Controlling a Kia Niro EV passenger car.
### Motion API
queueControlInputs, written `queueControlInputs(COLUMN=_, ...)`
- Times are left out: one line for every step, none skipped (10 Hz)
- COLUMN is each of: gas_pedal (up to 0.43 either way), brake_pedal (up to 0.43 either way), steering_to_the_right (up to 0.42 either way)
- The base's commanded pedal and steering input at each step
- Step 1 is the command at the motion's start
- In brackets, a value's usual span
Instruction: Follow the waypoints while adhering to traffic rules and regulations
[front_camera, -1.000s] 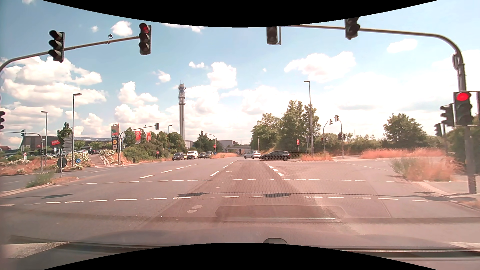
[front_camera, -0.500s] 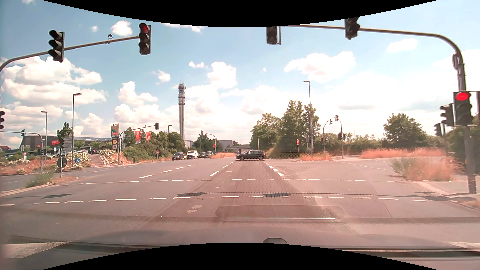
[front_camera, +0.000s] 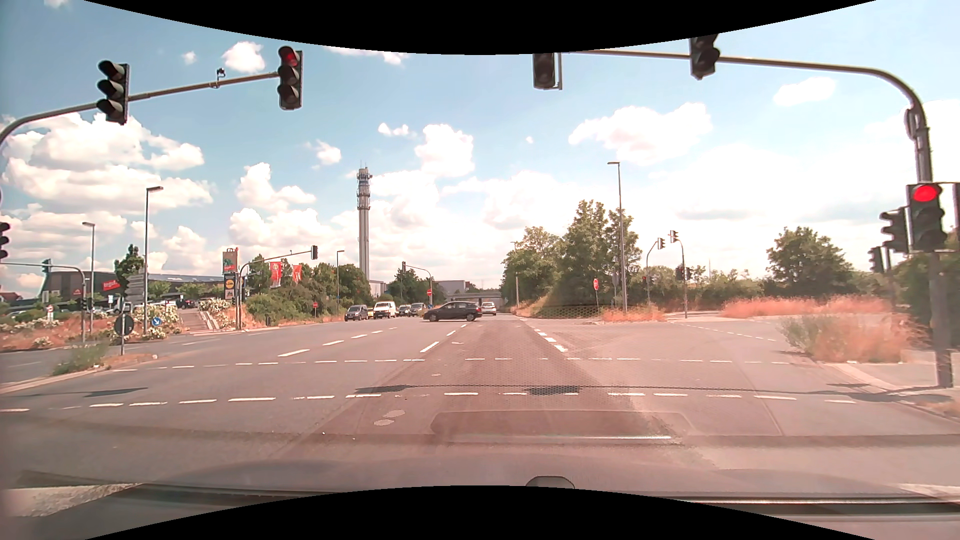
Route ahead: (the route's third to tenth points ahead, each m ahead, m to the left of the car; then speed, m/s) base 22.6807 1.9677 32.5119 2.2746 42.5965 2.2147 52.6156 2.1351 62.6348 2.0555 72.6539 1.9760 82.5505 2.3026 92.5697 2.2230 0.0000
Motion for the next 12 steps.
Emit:
queueControlInputs(gas_pedal=0.0, brake_pedal=0.177, steering_to_the_right=-0.002)
queueControlInputs(gas_pedal=0.0, brake_pedal=0.177, steering_to_the_right=-0.003)
queueControlInputs(gas_pedal=0.0, brake_pedal=0.177, steering_to_the_right=-0.002)
queueControlInputs(gas_pedal=0.0, brake_pedal=0.177, steering_to_the_right=-0.003)
queueControlInputs(gas_pedal=0.0, brake_pedal=0.177, steering_to_the_right=-0.003)
queueControlInputs(gas_pedal=0.0, brake_pedal=0.177, steering_to_the_right=-0.002)
queueControlInputs(gas_pedal=0.0, brake_pedal=0.177, steering_to_the_right=-0.002)
queueControlInputs(gas_pedal=0.0, brake_pedal=0.177, steering_to_the_right=-0.003)
queueControlInputs(gas_pedal=0.0, brake_pedal=0.177, steering_to_the_right=-0.002)
queueControlInputs(gas_pedal=0.0, brake_pedal=0.177, steering_to_the_right=-0.002)
queueControlInputs(gas_pedal=0.0, brake_pedal=0.177, steering_to_the_right=-0.003)
queueControlInputs(gas_pedal=0.0, brake_pedal=0.177, steering_to_the_right=-0.003)
